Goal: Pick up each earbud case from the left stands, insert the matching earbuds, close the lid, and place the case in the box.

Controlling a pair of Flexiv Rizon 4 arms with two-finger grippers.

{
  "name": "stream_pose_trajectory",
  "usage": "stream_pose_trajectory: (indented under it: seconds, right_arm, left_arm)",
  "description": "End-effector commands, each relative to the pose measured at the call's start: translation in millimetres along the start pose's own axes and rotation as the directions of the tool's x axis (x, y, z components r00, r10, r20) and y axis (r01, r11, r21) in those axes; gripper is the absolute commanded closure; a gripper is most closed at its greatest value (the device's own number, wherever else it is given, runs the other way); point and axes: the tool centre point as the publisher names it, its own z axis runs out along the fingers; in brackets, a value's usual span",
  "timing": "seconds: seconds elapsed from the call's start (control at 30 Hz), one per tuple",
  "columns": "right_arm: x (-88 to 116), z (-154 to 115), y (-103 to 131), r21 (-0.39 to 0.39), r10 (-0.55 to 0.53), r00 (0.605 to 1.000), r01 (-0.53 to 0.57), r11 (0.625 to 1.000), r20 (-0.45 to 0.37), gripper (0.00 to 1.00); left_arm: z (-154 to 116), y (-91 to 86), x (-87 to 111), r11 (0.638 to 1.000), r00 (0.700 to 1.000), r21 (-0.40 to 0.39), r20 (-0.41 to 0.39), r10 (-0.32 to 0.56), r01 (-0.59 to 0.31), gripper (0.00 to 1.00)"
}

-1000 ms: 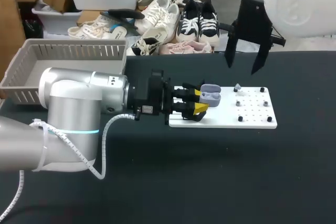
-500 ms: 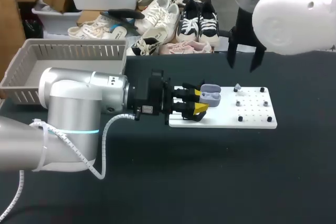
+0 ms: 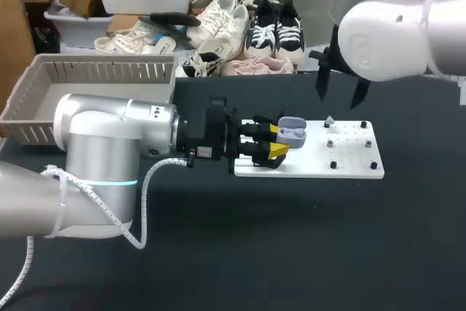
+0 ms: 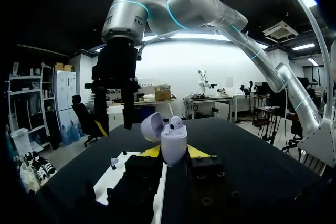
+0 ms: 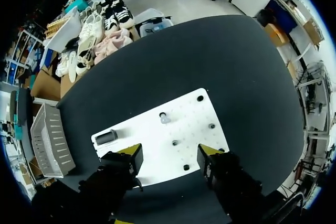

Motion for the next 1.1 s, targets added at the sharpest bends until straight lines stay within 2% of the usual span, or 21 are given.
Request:
stream_pose_trajectory:
  seconds: [0.03, 0.07, 0.13, 0.43, 0.83, 1.1]
  right_arm:
    - [-0.5, 17.3, -2.8, -0.01, 0.01, 1.0, -0.01, 1.0, -0.001, 0.28]
    - [-0.1, 20.3, -3.8, -0.018, 0.014, 1.0, -0.014, 1.0, -0.005, 0.32]
    - [0.7, 26.6, -5.4, -0.027, 0.016, 1.0, -0.016, 1.0, -0.012, 0.5]
    - [1.0, 48.8, -6.1, -0.067, 0.0, 0.999, -0.003, 0.998, -0.041, 0.52]
    - [-3.1, 55.2, 3.1, -0.131, -0.055, 0.998, 0.051, 0.99, -0.031, 0.56]
    - [-5.2, 61.7, 5.1, -0.151, -0.068, 0.997, 0.062, 0.987, -0.033, 0.56]
  left_arm:
    - [0.5, -1.5, 0.4, 1.0, 1.0, -0.007, 0.002, 0.002, -0.002, 1.0]
    - [0.5, -1.5, 0.4, 1.0, 1.0, -0.007, 0.002, 0.002, -0.002, 1.0]
    - [0.5, -1.5, 0.4, 1.0, 1.0, -0.007, 0.002, 0.002, -0.002, 1.0]
    - [0.5, -1.5, 0.4, 1.0, 1.0, -0.007, 0.002, 0.002, -0.002, 1.0]
    - [0.5, -1.5, 0.4, 1.0, 1.0, -0.007, 0.002, 0.002, -0.002, 1.0]
    - [0.5, -1.5, 0.4, 1.0, 1.0, -0.007, 0.002, 0.002, -0.002, 1.0]
